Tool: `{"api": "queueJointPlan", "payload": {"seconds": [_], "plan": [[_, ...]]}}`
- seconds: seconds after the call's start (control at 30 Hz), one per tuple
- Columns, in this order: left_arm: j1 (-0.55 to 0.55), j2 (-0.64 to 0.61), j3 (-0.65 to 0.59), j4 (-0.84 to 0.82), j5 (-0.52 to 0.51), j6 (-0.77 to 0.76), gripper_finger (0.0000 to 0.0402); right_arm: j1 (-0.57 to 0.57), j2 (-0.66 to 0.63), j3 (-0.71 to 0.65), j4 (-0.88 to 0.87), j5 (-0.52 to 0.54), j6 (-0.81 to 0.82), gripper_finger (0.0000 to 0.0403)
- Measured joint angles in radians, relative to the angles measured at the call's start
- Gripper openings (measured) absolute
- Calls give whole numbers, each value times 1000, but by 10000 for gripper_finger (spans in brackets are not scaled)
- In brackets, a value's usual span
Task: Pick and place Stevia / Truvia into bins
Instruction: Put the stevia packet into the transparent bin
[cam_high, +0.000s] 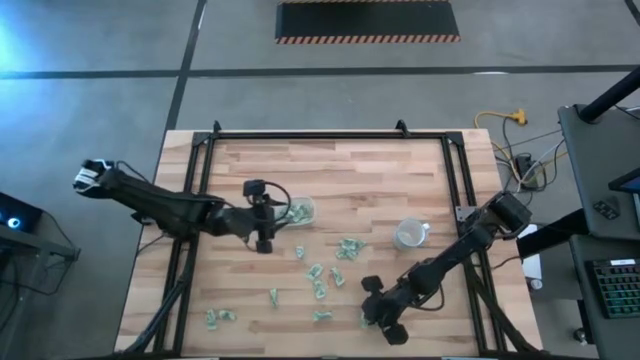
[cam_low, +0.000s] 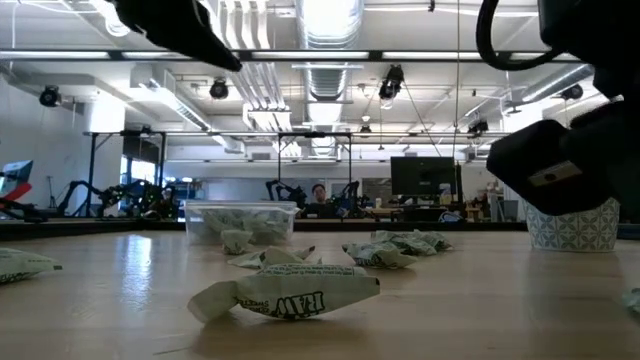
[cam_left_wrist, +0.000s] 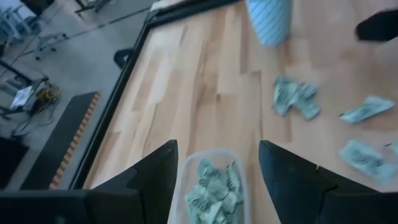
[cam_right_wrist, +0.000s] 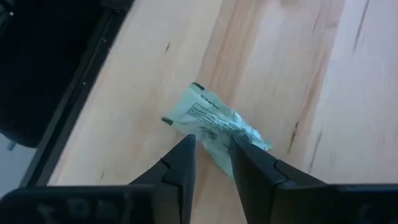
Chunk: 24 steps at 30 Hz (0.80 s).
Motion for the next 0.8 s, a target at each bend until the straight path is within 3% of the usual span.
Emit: {"api": "queueJointPlan", "payload": {"seconds": [0.4, 0.63, 0.8], "plan": [[-84, -67, -1, 1, 1, -29, 208, 1, -2, -1, -55, 120, -4, 70], [-87, -42, -1, 1, 1, -30, 208, 1, -3, 3, -83, 169, -36, 15], [-87, -41, -2, 0, 1, -30, 208, 2, -3, 28, -103, 237, -94, 9]]}}
